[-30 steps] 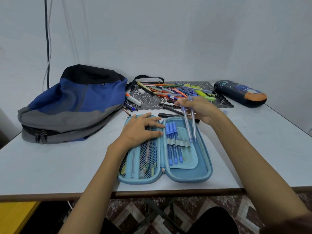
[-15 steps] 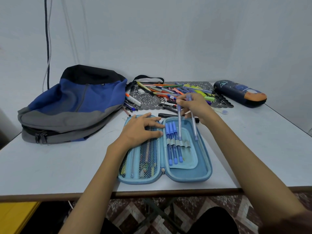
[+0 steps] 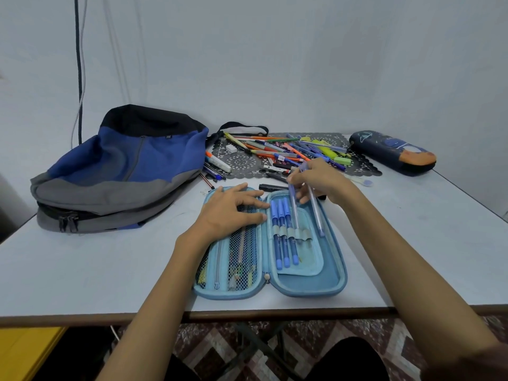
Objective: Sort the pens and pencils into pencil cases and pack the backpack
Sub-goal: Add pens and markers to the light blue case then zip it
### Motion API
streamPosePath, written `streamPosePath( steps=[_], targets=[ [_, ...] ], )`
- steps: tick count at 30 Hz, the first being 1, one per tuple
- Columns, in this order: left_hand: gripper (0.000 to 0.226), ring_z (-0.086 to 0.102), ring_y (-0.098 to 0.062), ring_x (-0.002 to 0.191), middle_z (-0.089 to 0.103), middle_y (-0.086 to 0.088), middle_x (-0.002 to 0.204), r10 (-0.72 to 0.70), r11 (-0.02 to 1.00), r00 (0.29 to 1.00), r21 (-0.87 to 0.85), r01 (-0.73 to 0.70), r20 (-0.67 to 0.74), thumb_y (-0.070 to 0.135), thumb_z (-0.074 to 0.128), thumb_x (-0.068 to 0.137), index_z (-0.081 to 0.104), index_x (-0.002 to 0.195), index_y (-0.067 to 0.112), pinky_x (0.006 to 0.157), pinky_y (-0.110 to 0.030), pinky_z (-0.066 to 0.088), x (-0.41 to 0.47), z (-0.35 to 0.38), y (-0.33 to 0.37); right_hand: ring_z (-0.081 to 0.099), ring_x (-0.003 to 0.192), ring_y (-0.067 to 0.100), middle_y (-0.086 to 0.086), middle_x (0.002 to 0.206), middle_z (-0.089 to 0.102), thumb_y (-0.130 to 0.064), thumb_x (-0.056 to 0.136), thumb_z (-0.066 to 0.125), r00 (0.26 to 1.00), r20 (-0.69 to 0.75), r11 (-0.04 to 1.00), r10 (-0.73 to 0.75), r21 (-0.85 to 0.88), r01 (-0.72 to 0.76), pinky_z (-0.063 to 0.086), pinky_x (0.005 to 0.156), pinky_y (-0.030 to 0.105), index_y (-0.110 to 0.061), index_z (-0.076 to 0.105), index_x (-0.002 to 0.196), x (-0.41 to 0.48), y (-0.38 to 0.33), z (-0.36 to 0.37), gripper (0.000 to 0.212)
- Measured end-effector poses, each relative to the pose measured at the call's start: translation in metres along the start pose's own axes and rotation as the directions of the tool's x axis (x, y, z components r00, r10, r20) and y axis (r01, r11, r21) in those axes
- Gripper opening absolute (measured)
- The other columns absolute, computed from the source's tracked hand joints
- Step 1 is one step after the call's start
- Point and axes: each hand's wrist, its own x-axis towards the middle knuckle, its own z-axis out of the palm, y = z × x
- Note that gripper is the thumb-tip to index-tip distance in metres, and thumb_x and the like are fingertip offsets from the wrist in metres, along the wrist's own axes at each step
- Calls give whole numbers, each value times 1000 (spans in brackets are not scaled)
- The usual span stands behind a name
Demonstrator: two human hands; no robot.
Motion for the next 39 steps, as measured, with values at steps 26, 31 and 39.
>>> streamPosePath(
  steps=[26, 31, 39],
  targets=[
    [29, 26, -4, 143, 48, 18, 143, 10, 1000, 1000, -5, -10, 0, 40, 72, 83, 68, 112, 42, 120, -46, 5, 1, 0, -2, 37, 36, 10, 6, 54, 50, -36, 86, 71, 997, 12, 989, -70, -130, 71, 28, 40, 16, -1, 66, 89, 4, 4, -14, 35],
    [29, 27, -4, 142, 48, 18, 143, 11, 1000, 1000, -10, -11, -3, 40, 72, 83, 69, 112, 41, 120, -46, 5, 1, 1, -3, 32, 38, 13, 6, 56, 49, -36, 94, 60, 987, -64, 989, -147, -29, 145, 25, 36, 15, -12, 45, 72, 11, 2, -18, 36],
    [33, 27, -4, 142, 49, 19, 142, 14, 1000, 1000, -20, -14, 0, 48, 70, 78, 68, 111, 44, 120, -45, 5, 2, 1, -4, 37, 35, 13, 12, 57, 52, -30, 93, 63, 990, 92, 993, -106, -46, 111, 31, 35, 19, -9, 46, 76, 13, 9, -8, 32]
  ],
)
